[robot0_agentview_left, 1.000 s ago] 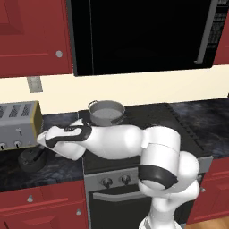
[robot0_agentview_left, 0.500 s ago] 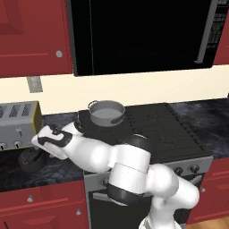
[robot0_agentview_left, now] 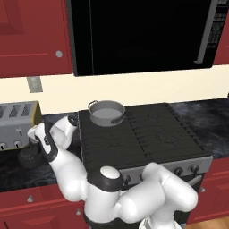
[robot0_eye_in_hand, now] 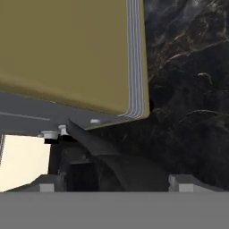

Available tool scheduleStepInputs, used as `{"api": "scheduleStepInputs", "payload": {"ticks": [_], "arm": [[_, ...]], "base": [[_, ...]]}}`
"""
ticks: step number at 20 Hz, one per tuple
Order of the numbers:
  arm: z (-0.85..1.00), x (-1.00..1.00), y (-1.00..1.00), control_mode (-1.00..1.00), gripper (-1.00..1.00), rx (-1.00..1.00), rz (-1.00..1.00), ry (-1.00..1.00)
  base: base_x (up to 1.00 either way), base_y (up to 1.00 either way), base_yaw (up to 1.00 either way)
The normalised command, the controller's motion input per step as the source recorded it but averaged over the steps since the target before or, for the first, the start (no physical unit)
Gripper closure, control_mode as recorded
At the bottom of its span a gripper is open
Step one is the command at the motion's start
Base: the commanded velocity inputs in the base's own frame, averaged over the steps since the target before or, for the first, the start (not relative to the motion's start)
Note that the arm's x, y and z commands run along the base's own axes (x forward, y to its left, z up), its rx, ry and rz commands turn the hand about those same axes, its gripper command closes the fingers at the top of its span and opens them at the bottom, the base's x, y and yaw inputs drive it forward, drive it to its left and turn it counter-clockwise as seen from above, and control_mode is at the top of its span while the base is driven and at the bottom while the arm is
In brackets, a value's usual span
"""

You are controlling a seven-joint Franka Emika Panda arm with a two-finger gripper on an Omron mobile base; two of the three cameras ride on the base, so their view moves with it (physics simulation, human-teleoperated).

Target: Pick the kettle from the counter and place it on a stove burner. Then turn the burner on.

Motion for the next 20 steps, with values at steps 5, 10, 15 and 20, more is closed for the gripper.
{"api": "scheduleStepInputs", "payload": {"ticks": [5, 10, 15, 20], "arm": [[0.00, 0.02, 0.05, -1.00, 1.00, 0.00, 0.00, 0.00], [0.00, -0.06, 0.00, -1.00, 1.00, 0.00, 0.00, -0.01], [0.01, -0.50, 0.00, -1.00, 1.00, 0.00, 0.00, -0.05], [0.19, -1.00, 0.00, -1.00, 1.00, 0.00, 0.00, -0.16]], "base": [[0.00, 0.00, 0.00], [0.00, 0.00, 0.00], [0.00, 0.00, 0.00], [0.00, 0.00, 0.00]]}}
